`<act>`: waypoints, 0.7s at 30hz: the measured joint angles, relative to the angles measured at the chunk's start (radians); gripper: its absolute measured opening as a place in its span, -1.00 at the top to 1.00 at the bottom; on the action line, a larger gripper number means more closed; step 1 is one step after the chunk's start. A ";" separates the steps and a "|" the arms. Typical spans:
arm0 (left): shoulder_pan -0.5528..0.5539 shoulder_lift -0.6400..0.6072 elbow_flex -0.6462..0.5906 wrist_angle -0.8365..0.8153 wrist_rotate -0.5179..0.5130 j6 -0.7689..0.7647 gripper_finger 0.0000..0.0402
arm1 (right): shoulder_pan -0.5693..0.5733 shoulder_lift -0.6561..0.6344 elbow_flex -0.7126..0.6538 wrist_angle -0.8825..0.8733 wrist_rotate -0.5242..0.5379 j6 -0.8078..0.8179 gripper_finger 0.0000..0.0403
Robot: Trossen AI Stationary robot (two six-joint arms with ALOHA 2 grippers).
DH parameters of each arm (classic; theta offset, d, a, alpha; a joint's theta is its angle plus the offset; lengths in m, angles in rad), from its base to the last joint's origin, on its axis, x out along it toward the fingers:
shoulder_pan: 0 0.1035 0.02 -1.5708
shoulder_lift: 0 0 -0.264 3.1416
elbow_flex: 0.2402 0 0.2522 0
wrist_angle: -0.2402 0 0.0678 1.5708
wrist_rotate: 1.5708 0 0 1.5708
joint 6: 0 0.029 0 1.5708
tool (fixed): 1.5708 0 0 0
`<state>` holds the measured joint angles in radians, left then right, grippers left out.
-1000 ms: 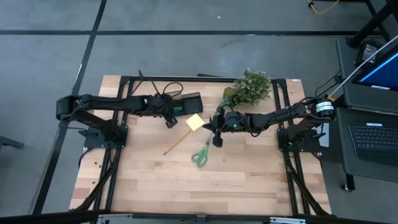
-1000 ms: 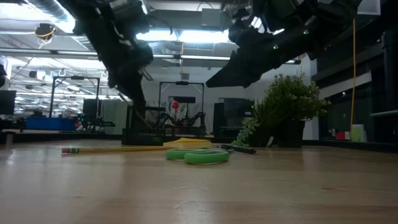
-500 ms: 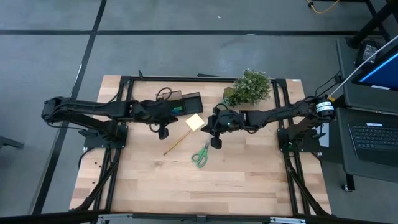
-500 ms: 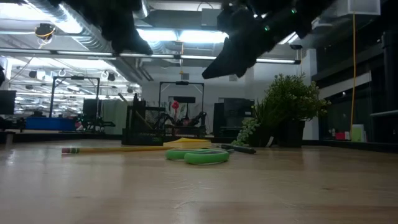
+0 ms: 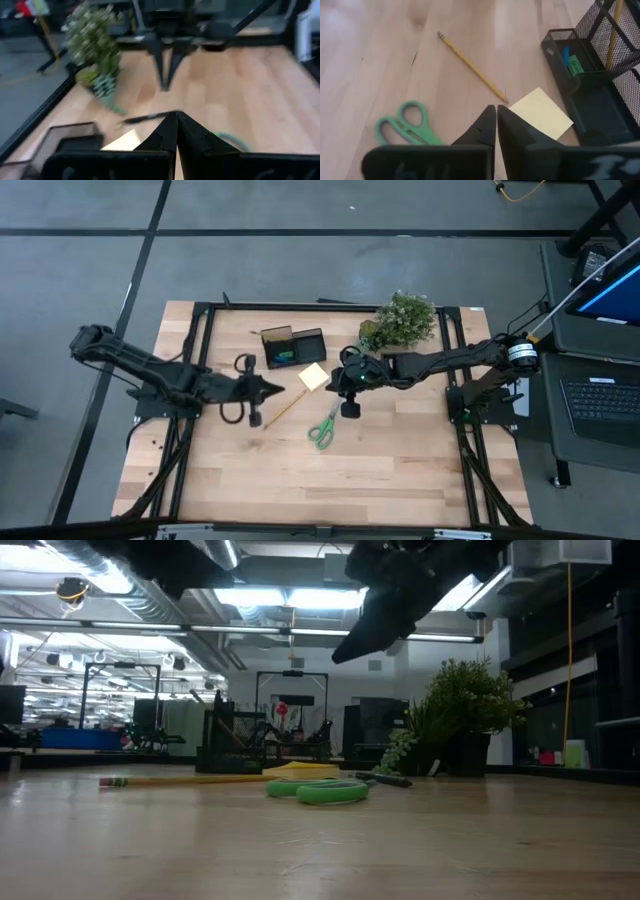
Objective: Pick and place office supplies into organizer
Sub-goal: Put the yellow paper clip into the black desk organizer
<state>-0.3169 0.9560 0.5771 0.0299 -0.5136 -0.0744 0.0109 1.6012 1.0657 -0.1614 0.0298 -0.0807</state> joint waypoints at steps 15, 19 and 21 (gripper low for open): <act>-0.028 -0.195 -0.291 0.264 0.043 -0.009 0.99 | -0.102 0.002 0.049 -0.156 -0.044 -0.004 0.67; -0.027 -0.244 -0.312 0.262 0.044 -0.008 0.99 | -0.174 0.040 0.146 -0.251 -0.097 -0.065 0.74; -0.027 -0.260 -0.326 0.260 0.044 -0.005 0.99 | -0.208 0.077 0.196 -0.282 -0.115 -0.113 0.79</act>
<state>-0.3443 0.6962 0.2509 0.2895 -0.4693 -0.0794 -0.1976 1.6786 1.2621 -0.4438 -0.0855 -0.1941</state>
